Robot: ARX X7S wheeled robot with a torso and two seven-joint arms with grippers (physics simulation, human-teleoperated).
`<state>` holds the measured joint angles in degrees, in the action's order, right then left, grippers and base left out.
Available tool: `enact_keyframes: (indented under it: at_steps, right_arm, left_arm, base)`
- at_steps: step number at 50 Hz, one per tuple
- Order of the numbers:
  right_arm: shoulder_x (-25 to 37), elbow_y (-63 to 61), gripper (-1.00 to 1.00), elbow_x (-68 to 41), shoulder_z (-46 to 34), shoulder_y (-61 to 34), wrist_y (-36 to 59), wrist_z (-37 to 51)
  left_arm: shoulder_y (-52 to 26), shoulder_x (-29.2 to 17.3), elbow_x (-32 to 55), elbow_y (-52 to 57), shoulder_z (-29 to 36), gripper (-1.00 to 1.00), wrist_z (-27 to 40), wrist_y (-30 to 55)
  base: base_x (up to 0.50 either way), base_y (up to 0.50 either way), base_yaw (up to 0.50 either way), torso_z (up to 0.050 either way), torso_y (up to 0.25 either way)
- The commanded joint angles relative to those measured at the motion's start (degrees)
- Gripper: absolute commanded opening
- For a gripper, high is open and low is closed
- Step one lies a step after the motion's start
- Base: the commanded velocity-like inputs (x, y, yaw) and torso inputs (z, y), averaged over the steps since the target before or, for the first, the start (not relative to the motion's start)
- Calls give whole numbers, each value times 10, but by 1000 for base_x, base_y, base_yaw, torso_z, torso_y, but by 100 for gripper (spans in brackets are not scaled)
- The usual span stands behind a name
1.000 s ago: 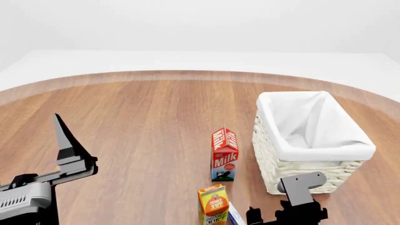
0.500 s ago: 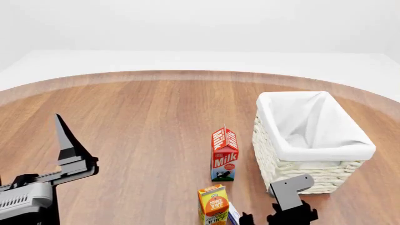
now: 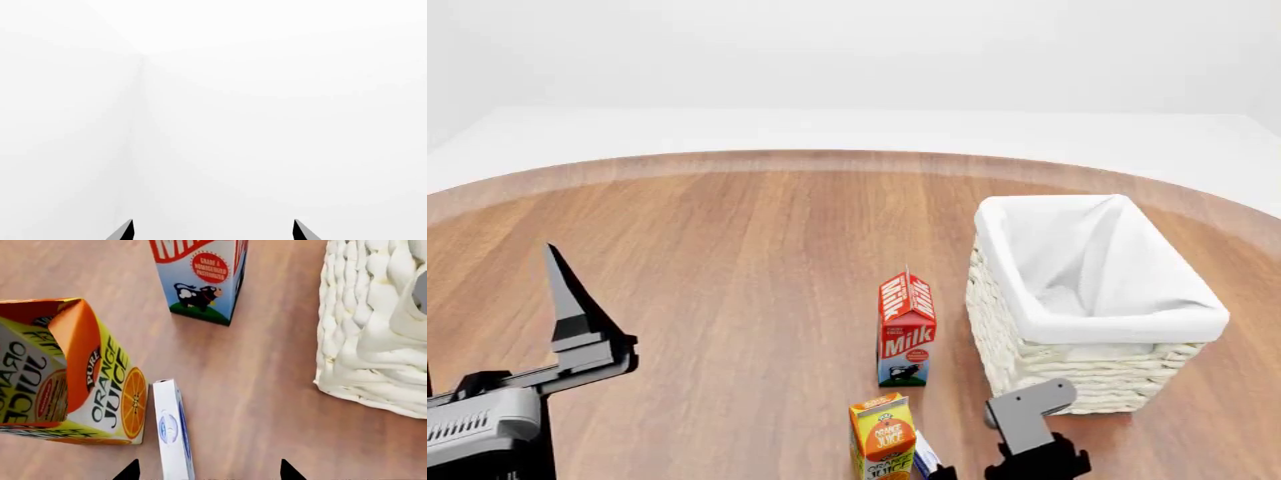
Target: Pick up the cream cheese box and the butter, and put them in the basket.
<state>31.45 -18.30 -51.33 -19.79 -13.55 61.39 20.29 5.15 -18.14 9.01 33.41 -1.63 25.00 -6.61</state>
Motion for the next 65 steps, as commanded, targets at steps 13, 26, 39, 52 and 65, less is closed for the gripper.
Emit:
enact_keyframes:
  at_steps: [13, 26, 39, 52, 65]
  right_arm:
    - [-4, 25, 100, 31, -40, -16, -13, -15]
    - [-11, 41, 100, 45, -60, -27, -19, -22]
    - [-19, 60, 100, 54, -74, -30, -26, -28]
    - [-27, 80, 100, 61, -86, -32, -33, -33]
    - [-37, 107, 100, 75, -101, -37, -47, -43]
  left_arm:
    - [0, -3, 0, -1, 3, 100, 5, -1]
    - [0, -5, -1, -5, 6, 100, 7, -4]
    - [0, -6, -2, -10, 10, 100, 8, -7]
    - [-1, -8, -1, -12, 11, 100, 10, -8]
    - [-1, -10, 1, -12, 11, 100, 13, -9]
  base:
    - [0, 0, 0, 0, 0]
    - [0, 0, 0, 0, 0]
    - [0, 0, 0, 0, 0]
    - [0, 0, 0, 0, 0]
    - [0, 0, 0, 0, 0]
